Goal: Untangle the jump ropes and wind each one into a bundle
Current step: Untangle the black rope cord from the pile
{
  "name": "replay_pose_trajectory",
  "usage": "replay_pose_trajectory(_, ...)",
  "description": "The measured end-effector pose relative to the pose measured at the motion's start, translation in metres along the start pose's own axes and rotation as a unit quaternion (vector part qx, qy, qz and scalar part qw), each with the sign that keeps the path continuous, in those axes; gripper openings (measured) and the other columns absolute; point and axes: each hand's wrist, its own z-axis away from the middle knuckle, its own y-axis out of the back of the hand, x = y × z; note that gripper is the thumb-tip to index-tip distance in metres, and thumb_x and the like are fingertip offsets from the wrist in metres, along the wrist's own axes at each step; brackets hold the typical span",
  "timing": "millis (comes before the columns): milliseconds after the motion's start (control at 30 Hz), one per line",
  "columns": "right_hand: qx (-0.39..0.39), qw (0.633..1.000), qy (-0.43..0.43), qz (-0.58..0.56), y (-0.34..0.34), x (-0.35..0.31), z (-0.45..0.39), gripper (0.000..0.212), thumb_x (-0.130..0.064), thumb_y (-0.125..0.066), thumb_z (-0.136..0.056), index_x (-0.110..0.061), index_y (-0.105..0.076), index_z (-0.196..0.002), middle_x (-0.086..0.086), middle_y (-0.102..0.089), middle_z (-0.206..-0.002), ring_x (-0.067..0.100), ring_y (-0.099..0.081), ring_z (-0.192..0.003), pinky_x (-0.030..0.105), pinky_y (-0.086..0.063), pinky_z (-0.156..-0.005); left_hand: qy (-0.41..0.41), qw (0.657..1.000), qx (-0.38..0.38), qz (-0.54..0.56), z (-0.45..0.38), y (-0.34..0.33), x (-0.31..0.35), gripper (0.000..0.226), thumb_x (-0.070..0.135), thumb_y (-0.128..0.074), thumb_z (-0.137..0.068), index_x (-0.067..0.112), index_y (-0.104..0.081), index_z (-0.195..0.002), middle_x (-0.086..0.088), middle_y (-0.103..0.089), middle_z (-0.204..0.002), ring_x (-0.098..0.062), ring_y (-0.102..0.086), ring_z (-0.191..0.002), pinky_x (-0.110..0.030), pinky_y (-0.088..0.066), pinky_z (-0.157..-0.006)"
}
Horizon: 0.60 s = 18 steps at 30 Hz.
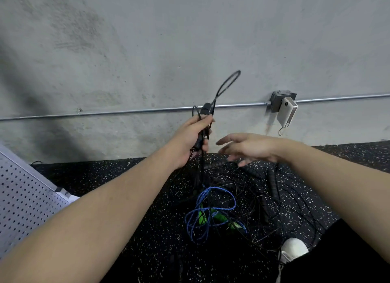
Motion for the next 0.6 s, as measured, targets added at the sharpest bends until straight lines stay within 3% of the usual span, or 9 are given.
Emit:
replay_pose_trajectory(67,0.0,0.997,0.051,0.053,-0.015,-0.006,-0.003,0.043,-0.024,-0.051,-0.103,-0.033,-0.043,-0.144,-0.012,-0.057,-0.135,0.014,-0.065,-0.111,0.033,-0.059,-0.087,0.006,0.998,0.004,0.056,-0.001,-0.002,0.007,0.023,0.03,-0.067,-0.098,0.026,-0.073,-0.076,0.0,-0.058,-0.069,-0.01,-0.047,-0.047,-0.021,-0.037,-0.041)
replay_pose_trajectory(133,0.032,0.994,0.078,0.064,-0.024,-0.011,-0.009,0.045,-0.03,-0.055,-0.101,-0.034,-0.043,-0.144,-0.011,-0.058,-0.136,0.012,-0.064,-0.11,0.034,-0.058,-0.088,0.012,0.995,0.005,0.103,-0.002,-0.002,0.014,0.012,0.029,-0.066,-0.098,0.022,-0.068,-0.088,-0.001,-0.058,-0.068,-0.009,-0.045,-0.047,-0.02,-0.036,-0.041)
replay_pose_trajectory(233,0.097,0.987,0.094,0.089,-0.026,-0.016,-0.017,0.021,-0.041,-0.062,-0.096,-0.032,-0.062,-0.115,-0.007,-0.069,-0.114,0.024,-0.068,-0.1,0.042,-0.058,-0.089,0.018,0.991,0.015,0.129,-0.002,0.004,0.018,0.009,0.029,-0.064,-0.099,0.023,-0.06,-0.095,0.0,-0.057,-0.069,-0.007,-0.042,-0.045,-0.018,-0.032,-0.041)
replay_pose_trajectory(333,0.166,0.97,0.121,0.133,-0.021,-0.021,-0.016,0.014,-0.041,-0.063,-0.096,-0.027,-0.064,-0.098,-0.011,-0.066,-0.09,0.008,-0.062,-0.08,0.009,-0.045,-0.068,0.018,0.992,0.018,0.12,-0.001,0.006,0.02,0.011,0.03,-0.065,-0.099,0.023,-0.06,-0.092,0.0,-0.056,-0.07,-0.007,-0.041,-0.045,-0.018,-0.031,-0.041)
replay_pose_trajectory(367,0.176,0.967,0.131,0.134,-0.02,-0.023,-0.015,0.014,-0.038,-0.062,-0.097,-0.025,-0.064,-0.097,-0.013,-0.064,-0.083,0.002,-0.057,-0.07,0.005,-0.038,-0.059,0.02,0.992,0.017,0.119,0.001,0.006,0.021,0.011,0.031,-0.065,-0.099,0.024,-0.06,-0.093,0.0,-0.057,-0.069,-0.007,-0.041,-0.046,-0.018,-0.03,-0.041)
replay_pose_trajectory(467,0.168,0.966,0.152,0.127,-0.023,-0.025,-0.017,0.017,-0.031,-0.057,-0.101,-0.017,-0.065,-0.096,-0.015,-0.067,-0.077,-0.003,-0.053,-0.054,0.009,-0.037,-0.05,-0.001,0.994,0.041,0.101,-0.002,0.009,0.023,0.012,0.035,-0.066,-0.098,0.024,-0.064,-0.101,0.0,-0.058,-0.07,-0.008,-0.042,-0.047,-0.019,-0.032,-0.042)
replay_pose_trajectory(533,0.179,0.966,0.167,0.083,-0.023,-0.032,-0.015,0.017,-0.025,-0.054,-0.103,-0.015,-0.064,-0.093,-0.007,-0.073,-0.081,-0.005,-0.06,-0.057,0.011,-0.046,-0.058,-0.022,0.995,0.075,0.066,-0.006,0.019,0.019,0.019,0.038,-0.069,-0.096,0.022,-0.069,-0.107,-0.002,-0.059,-0.08,-0.01,-0.045,-0.049,-0.022,-0.036,-0.043)
replay_pose_trajectory(600,0.196,0.964,0.175,-0.036,-0.017,-0.04,-0.013,0.018,-0.019,-0.051,-0.104,-0.011,-0.063,-0.094,0.006,-0.073,-0.078,0.009,-0.069,-0.063,0.025,-0.058,-0.067,-0.027,0.995,0.097,0.011,-0.007,0.027,0.013,0.025,0.041,-0.072,-0.093,0.021,-0.072,-0.109,-0.004,-0.059,-0.092,-0.011,-0.049,-0.053,-0.025,-0.04,-0.046)
